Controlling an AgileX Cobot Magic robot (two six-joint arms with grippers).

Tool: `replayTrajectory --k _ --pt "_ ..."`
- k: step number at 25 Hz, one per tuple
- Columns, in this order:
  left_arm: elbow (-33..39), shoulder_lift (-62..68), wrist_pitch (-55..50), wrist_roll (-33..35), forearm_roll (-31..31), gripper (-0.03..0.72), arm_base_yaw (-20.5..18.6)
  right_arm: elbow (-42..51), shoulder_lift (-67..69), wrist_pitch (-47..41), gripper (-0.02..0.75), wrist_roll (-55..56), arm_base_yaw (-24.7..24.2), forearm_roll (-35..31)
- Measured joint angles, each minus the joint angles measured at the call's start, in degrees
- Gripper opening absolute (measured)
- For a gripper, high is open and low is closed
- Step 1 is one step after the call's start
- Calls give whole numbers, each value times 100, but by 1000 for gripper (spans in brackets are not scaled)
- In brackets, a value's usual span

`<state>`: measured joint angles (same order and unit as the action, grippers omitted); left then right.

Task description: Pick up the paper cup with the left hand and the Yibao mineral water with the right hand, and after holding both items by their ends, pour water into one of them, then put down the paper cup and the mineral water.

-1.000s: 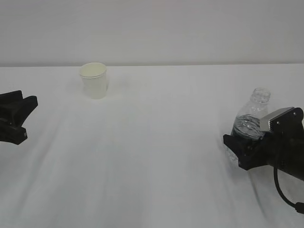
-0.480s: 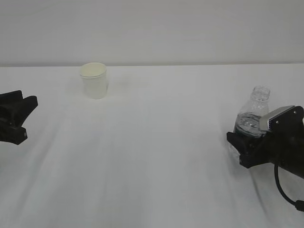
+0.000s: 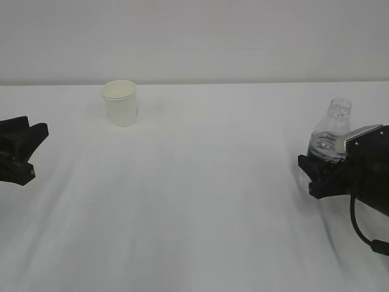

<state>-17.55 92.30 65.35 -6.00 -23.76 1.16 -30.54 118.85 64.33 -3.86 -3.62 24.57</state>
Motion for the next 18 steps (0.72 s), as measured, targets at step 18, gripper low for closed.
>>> replayTrajectory --k 18 --pt "0 44 10 0 92 276 0 -77 0 -5 452 161 0 -268"
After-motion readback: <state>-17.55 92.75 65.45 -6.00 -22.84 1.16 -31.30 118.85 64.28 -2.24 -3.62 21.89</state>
